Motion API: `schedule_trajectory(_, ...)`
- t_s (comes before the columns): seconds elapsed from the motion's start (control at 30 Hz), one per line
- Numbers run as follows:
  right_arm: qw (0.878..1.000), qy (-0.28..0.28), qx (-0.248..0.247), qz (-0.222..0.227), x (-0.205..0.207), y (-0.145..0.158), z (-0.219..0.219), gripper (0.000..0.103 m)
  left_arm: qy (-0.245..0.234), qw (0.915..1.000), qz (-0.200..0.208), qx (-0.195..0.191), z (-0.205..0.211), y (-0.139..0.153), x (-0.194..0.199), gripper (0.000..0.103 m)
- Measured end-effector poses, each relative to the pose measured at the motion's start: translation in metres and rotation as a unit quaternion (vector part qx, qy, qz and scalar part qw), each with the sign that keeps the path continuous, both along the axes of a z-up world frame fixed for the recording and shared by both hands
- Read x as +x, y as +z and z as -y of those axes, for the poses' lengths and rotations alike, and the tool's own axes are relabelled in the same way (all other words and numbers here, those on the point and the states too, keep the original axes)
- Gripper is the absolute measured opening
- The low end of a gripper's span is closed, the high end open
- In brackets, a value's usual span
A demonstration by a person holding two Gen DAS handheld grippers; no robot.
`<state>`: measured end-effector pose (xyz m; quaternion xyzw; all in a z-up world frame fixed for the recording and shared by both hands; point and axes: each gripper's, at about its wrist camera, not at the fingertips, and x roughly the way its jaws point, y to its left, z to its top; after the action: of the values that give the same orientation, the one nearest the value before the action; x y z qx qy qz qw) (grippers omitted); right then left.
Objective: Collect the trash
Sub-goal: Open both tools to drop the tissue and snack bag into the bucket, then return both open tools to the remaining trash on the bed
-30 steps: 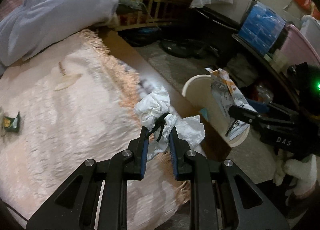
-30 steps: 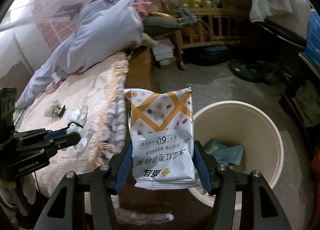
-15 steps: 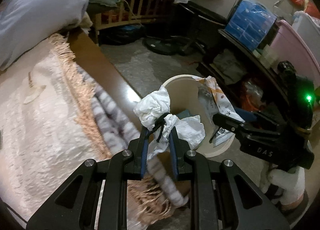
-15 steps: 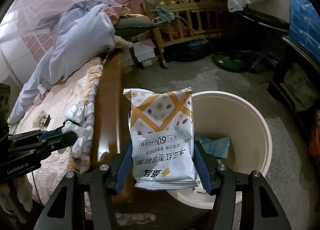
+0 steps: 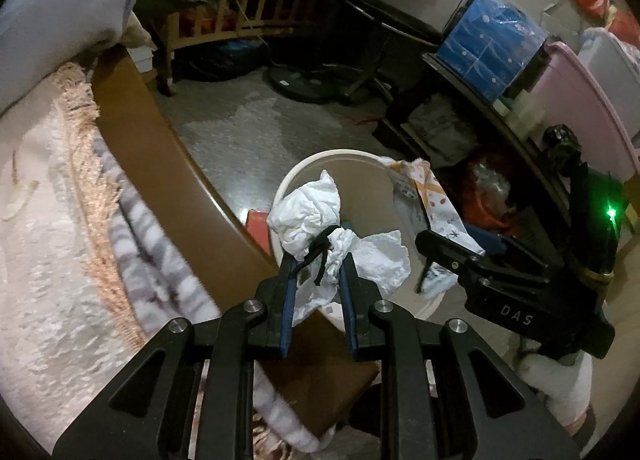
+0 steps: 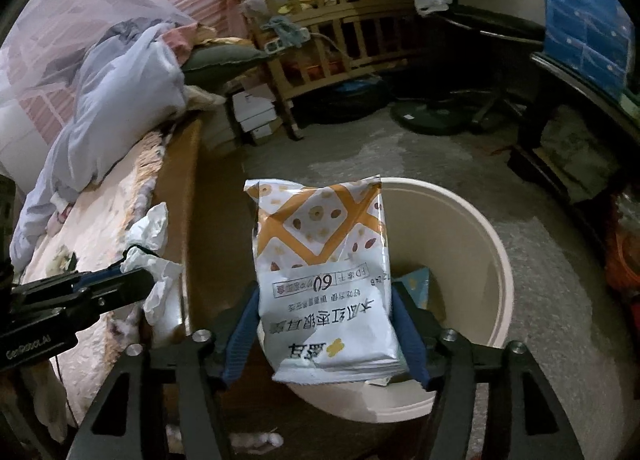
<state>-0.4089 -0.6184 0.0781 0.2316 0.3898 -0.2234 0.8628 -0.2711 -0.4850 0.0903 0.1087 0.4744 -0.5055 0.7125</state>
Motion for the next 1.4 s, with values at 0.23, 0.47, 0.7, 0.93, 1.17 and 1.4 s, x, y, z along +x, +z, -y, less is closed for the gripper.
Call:
schedule_trajectory(0.23, 0.999, -0.037, 0.012, 0.002, -0.007, -0.003, 0.016, 0.076, -0.016, 0.9996, -0.010, -0.020, 0.010, -0.002, -0.001, 0.047)
schedule_trajectory(0.47, 0.999, -0.048, 0.021, 0.013, -0.011, -0.001, 0.019, 0.077, -0.009, 0.9998, -0.007, -0.017, 0.007, -0.004, 0.002, 0.050)
schedule_trajectory(0.7, 0.999, -0.026, 0.022, 0.010, -0.004, -0.003, 0.010, 0.077, 0.024, 0.9996, 0.009, -0.007, -0.020, -0.001, 0.016, 0.050)
schedule_trajectory(0.93, 1.000, 0.023, 0.009, 0.005, 0.016, -0.002, -0.018, 0.077, 0.061, 0.9971, 0.045, 0.011, -0.061, 0.001, 0.028, 0.050)
schedule_trajectory(1.17, 0.996, 0.084, 0.006, 0.014, 0.047, 0.007, -0.058, 0.077, 0.108, 0.9922, 0.057, 0.027, -0.118, -0.002, 0.055, 0.050)
schedule_trajectory(1.4, 0.987, 0.158, 0.017, 0.022, 0.089, 0.013, -0.113, 0.077, 0.166, 0.9835, 0.060, 0.040, -0.192, -0.002, 0.091, 0.050)
